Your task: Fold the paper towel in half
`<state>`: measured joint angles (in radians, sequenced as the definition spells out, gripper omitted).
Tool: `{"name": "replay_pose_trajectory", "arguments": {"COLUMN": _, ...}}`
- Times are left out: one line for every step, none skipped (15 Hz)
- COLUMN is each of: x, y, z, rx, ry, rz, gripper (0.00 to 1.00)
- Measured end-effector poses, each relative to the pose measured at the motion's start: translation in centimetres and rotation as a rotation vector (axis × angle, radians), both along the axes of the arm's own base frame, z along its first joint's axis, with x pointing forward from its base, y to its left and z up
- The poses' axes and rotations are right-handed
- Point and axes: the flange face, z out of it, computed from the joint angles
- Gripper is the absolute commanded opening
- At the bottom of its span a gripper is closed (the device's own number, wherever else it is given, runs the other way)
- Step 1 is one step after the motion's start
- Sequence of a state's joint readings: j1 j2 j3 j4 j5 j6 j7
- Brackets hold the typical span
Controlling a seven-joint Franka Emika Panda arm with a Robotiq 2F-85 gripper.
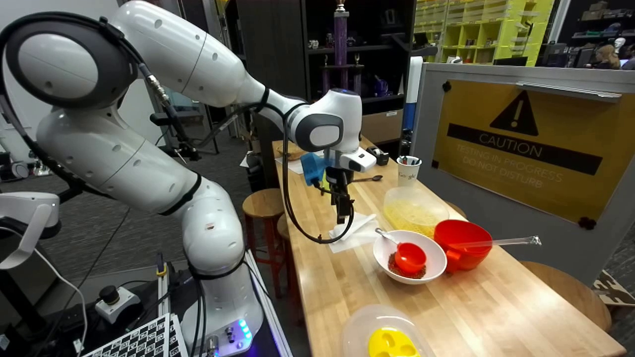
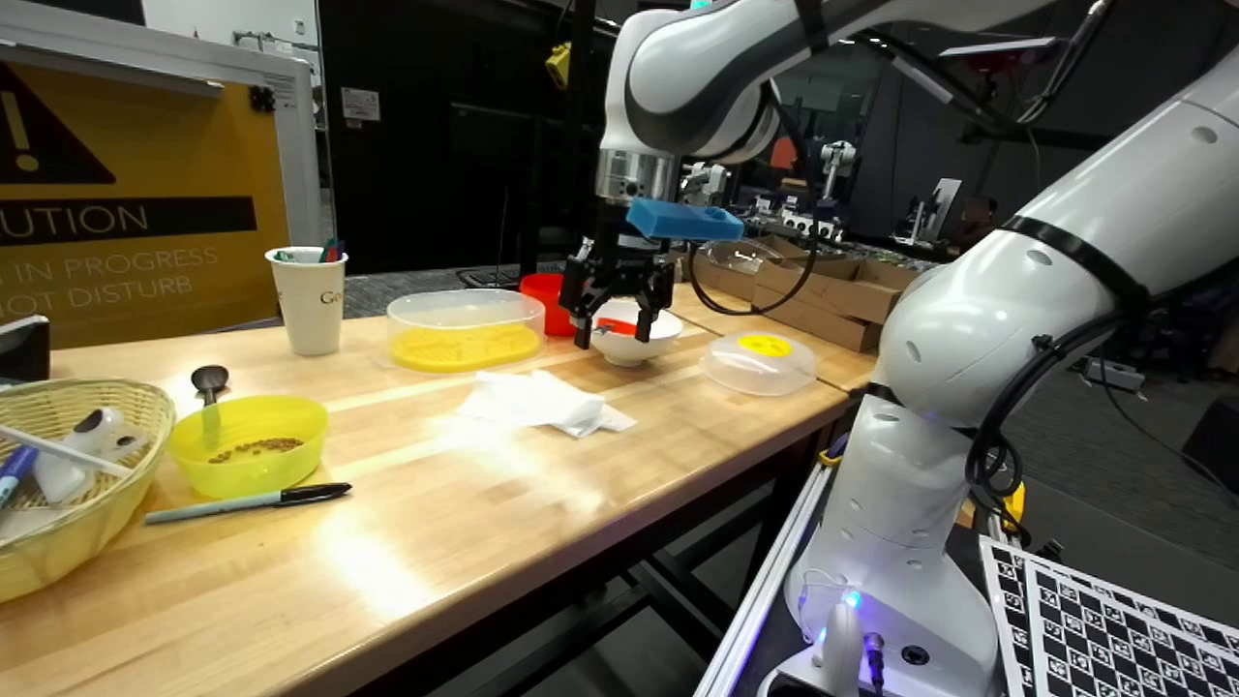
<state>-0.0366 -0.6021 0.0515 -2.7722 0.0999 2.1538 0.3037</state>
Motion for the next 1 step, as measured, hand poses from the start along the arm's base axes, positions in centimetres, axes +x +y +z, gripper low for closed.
{"name": "replay_pose_trajectory", "arguments": {"x": 0.00, "y": 0.00, "z": 0.00, "rx": 0.000, "ry": 0.000, "rz": 0.000, "gripper": 1.00}}
